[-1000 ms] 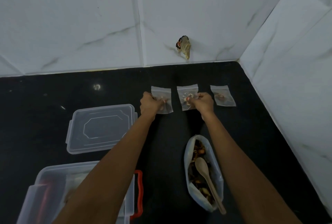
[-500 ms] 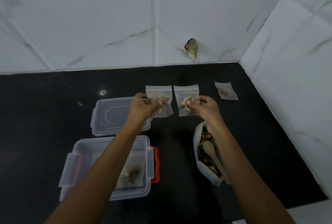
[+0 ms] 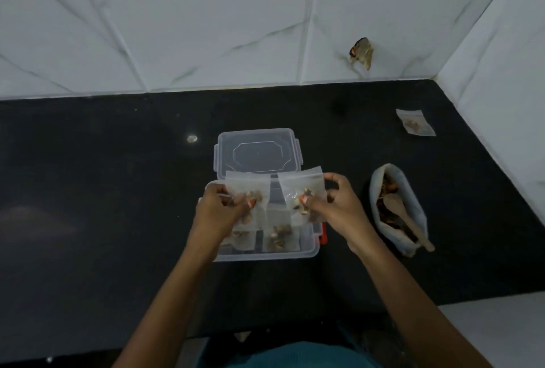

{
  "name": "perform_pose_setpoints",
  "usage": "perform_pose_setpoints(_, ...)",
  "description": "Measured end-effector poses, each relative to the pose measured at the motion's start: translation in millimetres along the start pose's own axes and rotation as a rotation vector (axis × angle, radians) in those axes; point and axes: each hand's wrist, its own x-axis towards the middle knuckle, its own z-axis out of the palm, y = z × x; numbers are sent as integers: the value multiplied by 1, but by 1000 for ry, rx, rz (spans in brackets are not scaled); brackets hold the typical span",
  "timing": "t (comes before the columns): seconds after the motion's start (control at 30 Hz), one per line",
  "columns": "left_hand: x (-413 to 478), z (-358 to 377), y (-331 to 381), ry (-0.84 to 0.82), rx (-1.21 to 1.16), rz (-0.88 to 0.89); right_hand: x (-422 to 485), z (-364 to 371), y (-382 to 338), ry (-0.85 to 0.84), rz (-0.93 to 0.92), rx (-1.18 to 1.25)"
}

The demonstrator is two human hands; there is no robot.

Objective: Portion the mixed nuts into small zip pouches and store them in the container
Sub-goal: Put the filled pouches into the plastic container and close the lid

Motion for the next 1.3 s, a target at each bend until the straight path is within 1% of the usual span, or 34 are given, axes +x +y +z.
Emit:
perform_pose_setpoints(0.07, -4, -6, -7, 9, 72, 0, -6, 14, 5, 23, -31, -176)
perform_pose_setpoints(0.17, -5, -9, -15, -8, 191, 14, -13, 33, 8, 92, -109, -547)
perform_pose_setpoints(0.23, -5, -6, -19, 22, 250, 84, -15, 45, 9, 131, -168, -754)
perform_pose_setpoints(0.27, -4, -3, -21, 36, 284, 124, -15, 52, 10, 129, -184, -811)
perform_pose_setpoints(0.33, -1, 4, -26, 49, 355, 188, -14, 64, 15, 99, -189, -859)
perform_pose_setpoints(0.53, 10, 14, -39, 21, 627, 217, -1, 82, 30, 74, -101, -909)
perform_pose_setpoints(0.63, 10, 16, -44, 14, 843, 239, 5, 82, 32, 20, -72, -983)
perform_pose_setpoints(0.7, 8, 17, -42, -22, 1070, 226, 8, 82, 33, -15, -82, -1021)
perform_pose_setpoints(0.77, 8, 18, -41, -30, 1250, 297, 8, 81, 30, -19, -97, -1085)
perform_pose_setpoints(0.83, 14, 19, -44, -8, 1266, 359, 7, 80, 26, 17, -113, -1163)
perform_pose_setpoints(0.87, 16, 17, -43, -15, 1188, 351, 7, 80, 26, 45, -140, -1210)
perform_pose_setpoints(0.93, 17, 16, -40, -101, 1030, 331, 5, 81, 24, 96, -175, -1279)
perform_pose_setpoints(1.0, 19, 15, -40, -188, 998, 331, 4, 82, 25, 131, -205, -1297)
perform_pose_setpoints(1.03, 21, 14, -41, -204, 1004, 328, 4, 82, 26, 128, -227, -1286)
perform_pose_setpoints(1.07, 21, 14, -43, -206, 1022, 319, 5, 82, 27, 105, -237, -1266)
perform_pose_setpoints(1.13, 22, 15, -45, -194, 1042, 311, 6, 82, 27, 18, -197, -1201)
perform_pose_setpoints(1.2, 23, 16, -46, -177, 1048, 317, 9, 82, 27, -49, -173, -1199)
perform_pose_setpoints(1.3, 24, 17, -47, -164, 1065, 337, 12, 82, 31, -76, -175, -1227)
